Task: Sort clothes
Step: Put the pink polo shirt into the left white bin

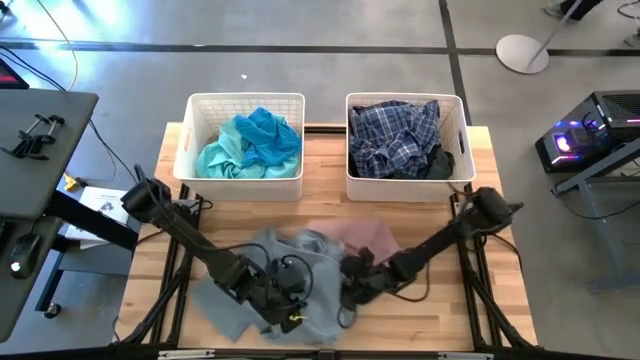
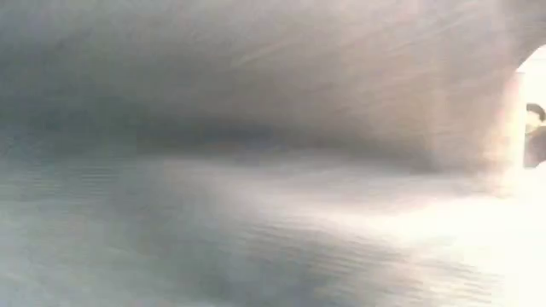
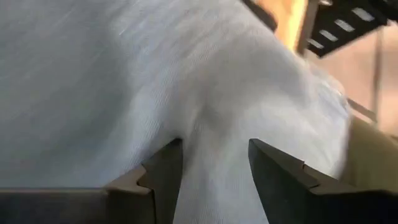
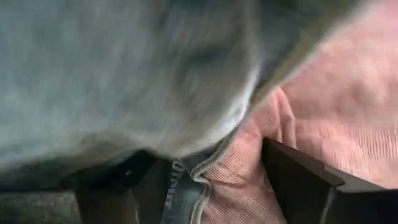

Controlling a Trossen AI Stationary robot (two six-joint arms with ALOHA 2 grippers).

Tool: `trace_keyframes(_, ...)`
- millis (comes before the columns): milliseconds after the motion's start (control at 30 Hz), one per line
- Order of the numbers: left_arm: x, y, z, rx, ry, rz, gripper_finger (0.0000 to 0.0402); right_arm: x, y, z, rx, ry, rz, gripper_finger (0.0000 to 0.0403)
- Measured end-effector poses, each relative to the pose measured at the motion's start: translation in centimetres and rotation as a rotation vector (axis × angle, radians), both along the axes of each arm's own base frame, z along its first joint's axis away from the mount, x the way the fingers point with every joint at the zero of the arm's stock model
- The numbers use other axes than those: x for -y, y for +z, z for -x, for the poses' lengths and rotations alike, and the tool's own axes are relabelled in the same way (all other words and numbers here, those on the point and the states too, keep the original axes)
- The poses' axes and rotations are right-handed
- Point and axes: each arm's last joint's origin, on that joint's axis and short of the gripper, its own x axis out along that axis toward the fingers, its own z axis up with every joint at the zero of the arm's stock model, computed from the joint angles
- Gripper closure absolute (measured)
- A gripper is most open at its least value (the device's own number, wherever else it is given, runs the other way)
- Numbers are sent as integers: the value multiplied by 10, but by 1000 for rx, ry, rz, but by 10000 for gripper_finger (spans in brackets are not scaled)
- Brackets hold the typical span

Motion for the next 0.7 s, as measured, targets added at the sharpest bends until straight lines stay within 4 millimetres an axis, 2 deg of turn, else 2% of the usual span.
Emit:
trace_keyframes(67, 0, -8, -2, -6, 11, -44, 232, 9, -7, -15, 92, -60, 18, 160)
trace_keyframes(133, -2, -15, -5, -32, 24, -66, 234, 16, -6, -25, 168, -44, 76, 160)
trace_keyframes(233, -7, -18, 1, -116, 76, -54, 237, 22, 16, -30, 253, -29, 74, 160)
trace_keyframes(367, -11, -11, 19, -175, 88, -150, 247, 23, 52, -14, 208, 47, 64, 160)
trace_keyframes(433, -15, -5, 28, -150, 123, -264, 254, 22, 62, 1, 145, 63, 88, 160)
trace_keyframes(533, -25, 1, 34, -95, 172, -444, 264, 21, 81, 17, 144, 36, 120, 160)
trace_keyframes(600, -34, 5, 35, -112, 160, -513, 267, 20, 89, 23, 157, 20, 136, 160)
trace_keyframes(700, -56, 11, 46, -241, 204, -579, 266, 18, 95, 28, 170, 30, 142, 160)
